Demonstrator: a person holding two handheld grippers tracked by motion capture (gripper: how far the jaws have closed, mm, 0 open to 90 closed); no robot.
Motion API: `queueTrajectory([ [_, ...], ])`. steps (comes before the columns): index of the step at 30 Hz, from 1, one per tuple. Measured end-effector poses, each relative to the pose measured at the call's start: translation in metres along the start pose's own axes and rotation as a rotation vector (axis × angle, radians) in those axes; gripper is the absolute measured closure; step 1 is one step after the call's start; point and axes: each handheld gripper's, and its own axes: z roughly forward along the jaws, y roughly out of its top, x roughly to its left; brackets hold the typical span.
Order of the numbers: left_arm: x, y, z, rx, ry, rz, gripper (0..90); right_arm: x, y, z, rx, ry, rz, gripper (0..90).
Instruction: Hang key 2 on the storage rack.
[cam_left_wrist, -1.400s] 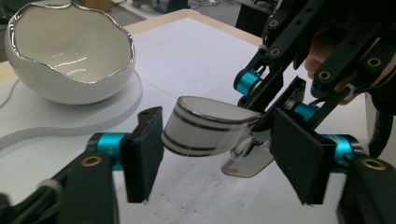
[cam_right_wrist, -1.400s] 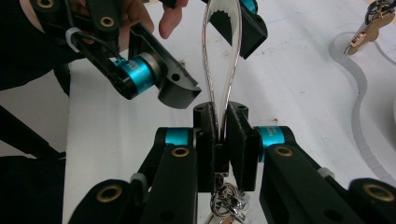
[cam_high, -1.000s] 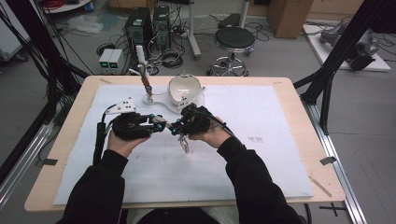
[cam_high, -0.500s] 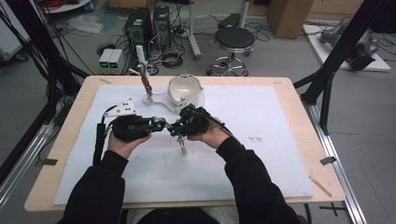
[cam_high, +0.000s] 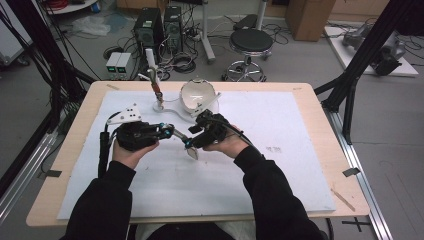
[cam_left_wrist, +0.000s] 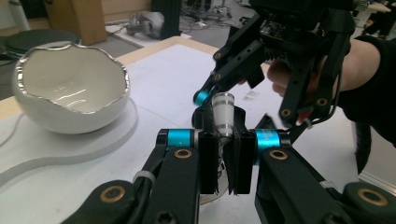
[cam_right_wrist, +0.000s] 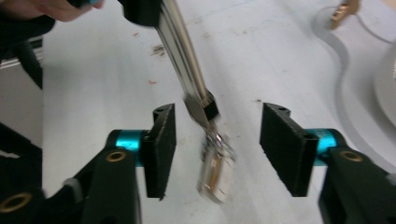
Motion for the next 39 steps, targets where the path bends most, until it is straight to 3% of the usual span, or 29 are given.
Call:
queueTrajectory([
  [16,0.011,0.01,-0.02,0.005,0.099,0.01,84.3,-0.025,-0.026,-0.045,-0.031,-0.161,0.121,16.0],
  [21,0.013,0.017,-0.026,0.006,0.119,0.021,84.2,-0.032,-0.038,-0.059,-0.042,-0.186,0.156,8.4],
  [23,0.015,0.019,-0.028,0.008,0.129,0.024,84.1,-0.035,-0.044,-0.063,-0.038,-0.208,0.167,0.8],
  [33,0.025,0.027,-0.036,0.012,0.172,0.02,84.1,-0.045,-0.086,-0.086,-0.068,-0.278,0.207,0.8],
  [39,0.028,0.037,-0.042,0.026,0.193,0.047,84.1,-0.047,-0.118,-0.095,-0.063,-0.311,0.242,0.8],
])
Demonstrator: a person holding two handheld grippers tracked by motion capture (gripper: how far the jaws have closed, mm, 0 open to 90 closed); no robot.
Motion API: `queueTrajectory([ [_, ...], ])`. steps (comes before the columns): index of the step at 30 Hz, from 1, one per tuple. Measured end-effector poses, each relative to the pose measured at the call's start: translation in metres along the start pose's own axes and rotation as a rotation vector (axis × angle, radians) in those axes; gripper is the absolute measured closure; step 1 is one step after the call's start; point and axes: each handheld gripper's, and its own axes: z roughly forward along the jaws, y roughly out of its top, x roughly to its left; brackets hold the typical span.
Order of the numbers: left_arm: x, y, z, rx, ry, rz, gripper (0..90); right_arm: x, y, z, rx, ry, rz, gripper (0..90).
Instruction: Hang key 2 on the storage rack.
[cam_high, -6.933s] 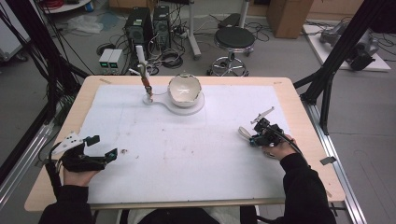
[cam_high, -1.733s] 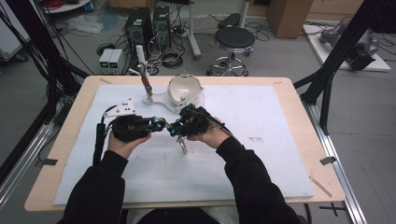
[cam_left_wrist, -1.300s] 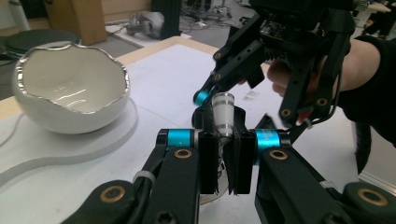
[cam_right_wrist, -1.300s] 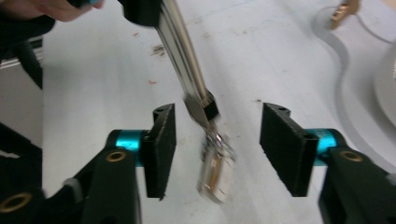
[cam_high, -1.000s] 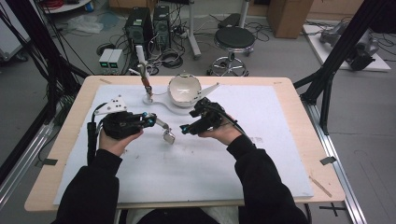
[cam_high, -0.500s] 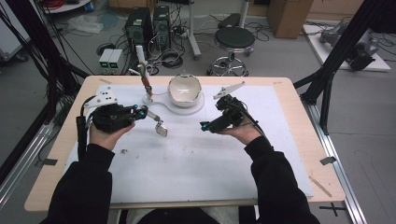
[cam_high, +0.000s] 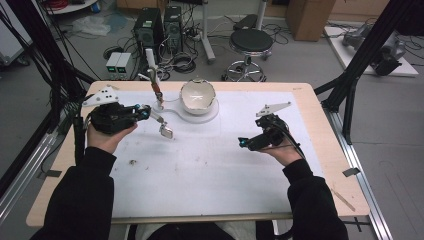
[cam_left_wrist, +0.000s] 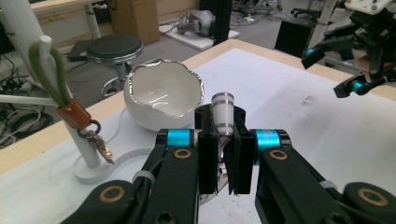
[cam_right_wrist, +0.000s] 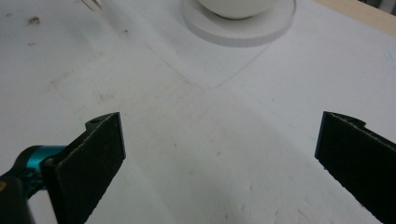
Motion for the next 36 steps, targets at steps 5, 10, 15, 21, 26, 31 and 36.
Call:
queueTrajectory([
  [5,0.008,0.01,-0.008,-0.021,0.025,0.001,84.1,-0.009,-0.026,-0.008,-0.01,-0.03,0.034,0.8],
  [10,0.017,0.019,-0.014,-0.035,0.063,-0.005,84.1,-0.018,-0.051,-0.016,-0.009,-0.053,0.077,0.8],
  [15,0.027,0.026,-0.018,-0.043,0.099,-0.014,84.1,-0.023,-0.072,-0.021,-0.018,-0.079,0.1,0.8],
  [21,0.044,0.033,-0.023,-0.05,0.145,-0.037,84.0,-0.028,-0.092,-0.027,-0.028,-0.103,0.128,0.8],
  [26,0.059,0.039,-0.025,-0.048,0.191,-0.045,83.9,-0.029,-0.103,-0.031,-0.04,-0.119,0.135,0.8],
  [31,0.075,0.045,-0.024,-0.026,0.212,-0.06,83.9,-0.031,-0.112,-0.032,-0.051,-0.128,0.154,0.8],
  [36,0.09,0.045,-0.021,-0.031,0.235,-0.085,83.9,-0.029,-0.118,-0.033,-0.051,-0.123,0.162,0.9],
])
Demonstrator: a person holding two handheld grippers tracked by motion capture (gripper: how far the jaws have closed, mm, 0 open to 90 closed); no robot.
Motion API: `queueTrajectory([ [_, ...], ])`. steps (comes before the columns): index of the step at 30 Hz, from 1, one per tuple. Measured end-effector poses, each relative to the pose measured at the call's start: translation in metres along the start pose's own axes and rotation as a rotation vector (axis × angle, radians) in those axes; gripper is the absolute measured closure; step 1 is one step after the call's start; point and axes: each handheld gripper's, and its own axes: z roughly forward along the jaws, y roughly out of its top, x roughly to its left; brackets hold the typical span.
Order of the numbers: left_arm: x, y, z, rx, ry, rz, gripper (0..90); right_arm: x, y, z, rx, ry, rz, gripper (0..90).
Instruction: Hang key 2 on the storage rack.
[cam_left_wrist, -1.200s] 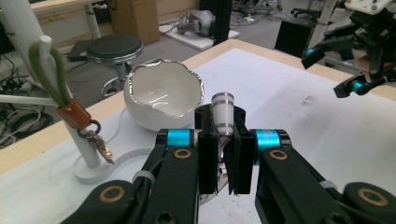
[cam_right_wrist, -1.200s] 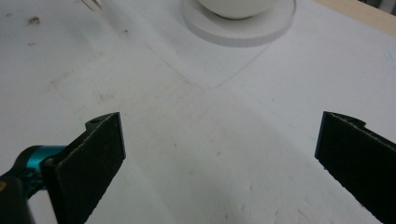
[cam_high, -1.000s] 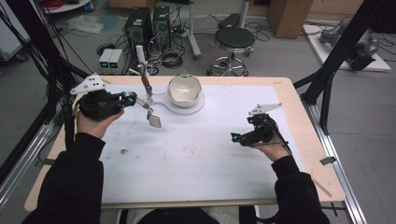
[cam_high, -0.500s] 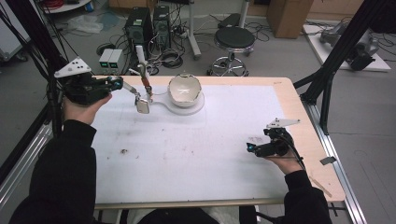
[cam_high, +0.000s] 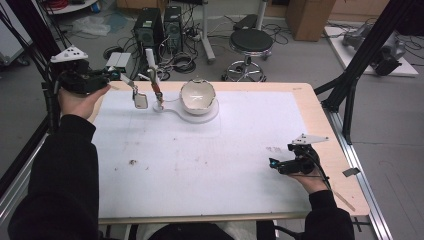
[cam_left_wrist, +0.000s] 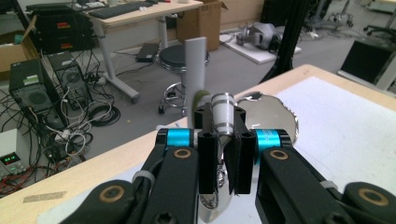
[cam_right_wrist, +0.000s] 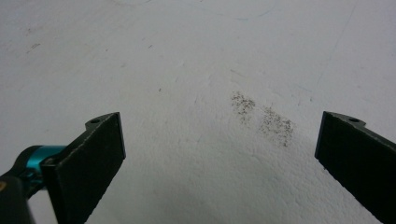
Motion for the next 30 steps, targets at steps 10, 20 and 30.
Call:
queueTrajectory([
  [10,0.022,-0.001,0.009,-0.019,0.064,-0.022,83.9,0.001,-0.006,-0.003,-0.009,-0.003,0.003,0.8],
  [20,0.034,-0.007,0.022,-0.023,0.127,-0.02,83.9,0.0,-0.008,-0.006,-0.023,-0.006,0.005,0.8],
  [30,0.036,-0.003,0.039,-0.053,0.146,0.0,83.7,0.0,-0.009,-0.006,-0.024,-0.007,0.002,0.9],
])
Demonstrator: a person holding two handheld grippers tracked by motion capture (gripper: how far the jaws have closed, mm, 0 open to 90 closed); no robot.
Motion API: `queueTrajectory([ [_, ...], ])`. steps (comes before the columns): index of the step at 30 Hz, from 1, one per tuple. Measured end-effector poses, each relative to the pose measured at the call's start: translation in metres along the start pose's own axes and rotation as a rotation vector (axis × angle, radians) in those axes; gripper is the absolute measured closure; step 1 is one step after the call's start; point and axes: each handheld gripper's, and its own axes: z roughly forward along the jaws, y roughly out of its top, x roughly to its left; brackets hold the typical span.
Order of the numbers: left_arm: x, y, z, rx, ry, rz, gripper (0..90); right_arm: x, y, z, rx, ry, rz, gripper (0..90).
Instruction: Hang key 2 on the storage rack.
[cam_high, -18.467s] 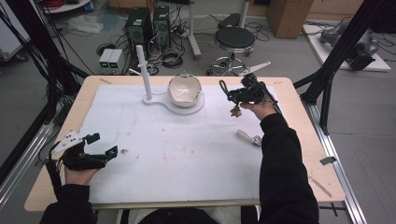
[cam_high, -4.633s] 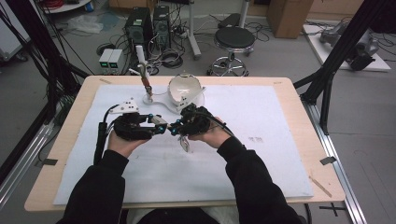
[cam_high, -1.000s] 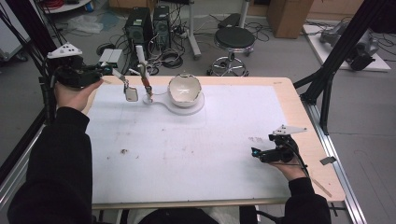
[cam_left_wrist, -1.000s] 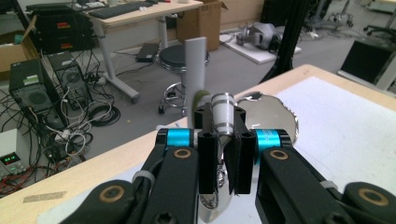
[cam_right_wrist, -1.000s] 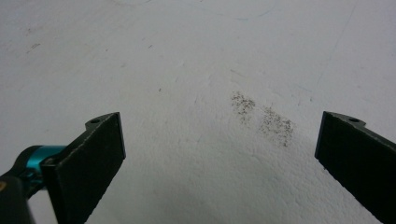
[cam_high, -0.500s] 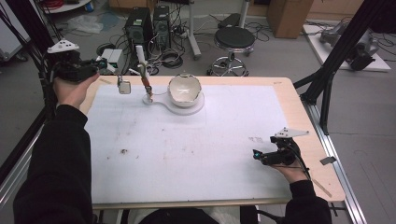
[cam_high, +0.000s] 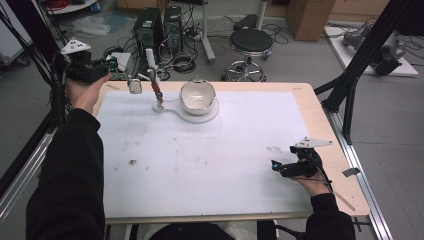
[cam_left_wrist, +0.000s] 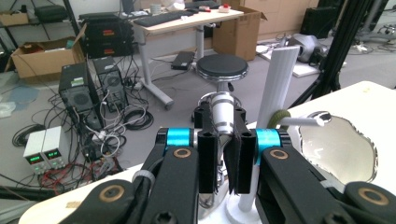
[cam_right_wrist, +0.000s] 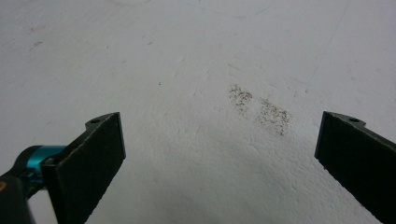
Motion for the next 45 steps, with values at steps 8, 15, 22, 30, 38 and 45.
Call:
queueTrajectory([
  [8,-0.002,-0.003,0.011,0.011,0.0,-0.004,83.8,0.001,-0.001,0.001,0.007,0.004,-0.008,0.8],
  [15,-0.002,-0.003,0.013,-0.013,0.003,-0.02,83.7,0.001,-0.001,0.003,0.012,0.008,-0.011,0.9],
  [22,-0.002,-0.003,0.014,-0.03,-0.018,-0.033,83.7,0.0,0.0,0.003,0.011,0.003,-0.004,0.8],
  [30,-0.012,-0.004,0.023,-0.033,-0.042,-0.029,83.7,0.0,-0.001,0.004,0.013,0.002,-0.005,0.9],
  [38,-0.015,-0.005,0.027,-0.058,-0.07,-0.048,83.5,0.0,-0.001,0.005,0.025,0.002,-0.003,0.9],
  [45,-0.017,-0.01,0.035,-0.019,-0.086,-0.057,82.9,0.0,-0.002,0.005,0.024,0.002,-0.002,0.9],
])
